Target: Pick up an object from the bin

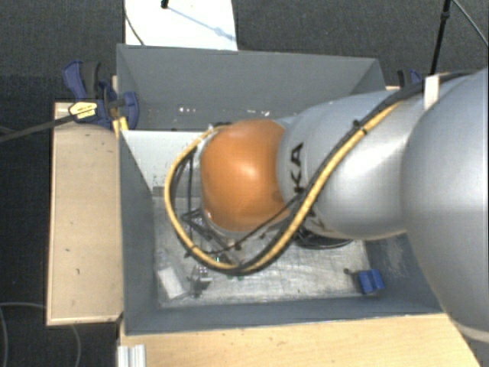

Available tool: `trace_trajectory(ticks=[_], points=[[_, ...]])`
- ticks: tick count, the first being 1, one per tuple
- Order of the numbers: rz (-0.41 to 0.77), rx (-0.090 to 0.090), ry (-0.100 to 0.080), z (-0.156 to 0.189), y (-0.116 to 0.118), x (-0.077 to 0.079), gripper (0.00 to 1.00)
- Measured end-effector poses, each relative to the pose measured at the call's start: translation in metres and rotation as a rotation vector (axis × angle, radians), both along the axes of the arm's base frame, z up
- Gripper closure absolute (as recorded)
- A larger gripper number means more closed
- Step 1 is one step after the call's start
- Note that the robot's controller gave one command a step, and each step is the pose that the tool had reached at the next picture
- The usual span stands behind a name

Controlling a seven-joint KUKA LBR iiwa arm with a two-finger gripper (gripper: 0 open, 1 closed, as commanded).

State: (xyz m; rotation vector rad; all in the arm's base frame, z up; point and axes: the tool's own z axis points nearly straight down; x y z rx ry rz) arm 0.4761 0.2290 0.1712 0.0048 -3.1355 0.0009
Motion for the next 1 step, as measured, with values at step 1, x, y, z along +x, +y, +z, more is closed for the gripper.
trace_trajectory(ticks=[1], points=[[0.06,0.003,-0.011,-0.1019,-0.1023,0.018,0.0]])
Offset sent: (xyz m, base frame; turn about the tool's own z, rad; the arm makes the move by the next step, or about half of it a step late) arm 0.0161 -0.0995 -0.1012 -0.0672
